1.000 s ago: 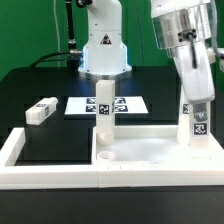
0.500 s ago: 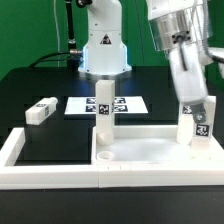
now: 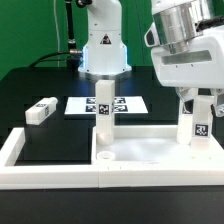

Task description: Assemble desk

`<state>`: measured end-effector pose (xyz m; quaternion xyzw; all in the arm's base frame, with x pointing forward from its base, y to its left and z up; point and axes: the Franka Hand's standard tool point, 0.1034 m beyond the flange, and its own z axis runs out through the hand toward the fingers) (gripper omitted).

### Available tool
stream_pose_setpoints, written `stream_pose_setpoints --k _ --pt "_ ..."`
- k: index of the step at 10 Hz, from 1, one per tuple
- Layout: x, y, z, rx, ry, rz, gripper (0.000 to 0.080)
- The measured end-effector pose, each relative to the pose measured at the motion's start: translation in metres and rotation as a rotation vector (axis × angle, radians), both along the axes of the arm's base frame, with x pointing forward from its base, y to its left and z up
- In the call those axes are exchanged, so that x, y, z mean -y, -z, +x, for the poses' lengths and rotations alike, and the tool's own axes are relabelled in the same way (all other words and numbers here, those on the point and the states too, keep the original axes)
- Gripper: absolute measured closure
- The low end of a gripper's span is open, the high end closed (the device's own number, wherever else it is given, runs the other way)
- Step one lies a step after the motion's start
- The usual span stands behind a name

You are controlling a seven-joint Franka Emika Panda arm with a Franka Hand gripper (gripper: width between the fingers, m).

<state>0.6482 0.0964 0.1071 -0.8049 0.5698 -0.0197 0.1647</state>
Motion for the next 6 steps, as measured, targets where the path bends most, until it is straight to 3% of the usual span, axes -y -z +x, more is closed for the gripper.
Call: stream_pose_setpoints --k 1,3,5,6 --pt "0.001 0.000 0.000 0.021 -0.116 -0.040 0.0152" --pt "-0.003 0.001 0.002 0.036 -0.607 -0.135 0.0151" --pt "-0.001 0.002 0.007 0.027 -0.581 -0.133 0.0151" --pt "0.000 0.003 0.007 0.025 -0.580 -0.136 0.0287"
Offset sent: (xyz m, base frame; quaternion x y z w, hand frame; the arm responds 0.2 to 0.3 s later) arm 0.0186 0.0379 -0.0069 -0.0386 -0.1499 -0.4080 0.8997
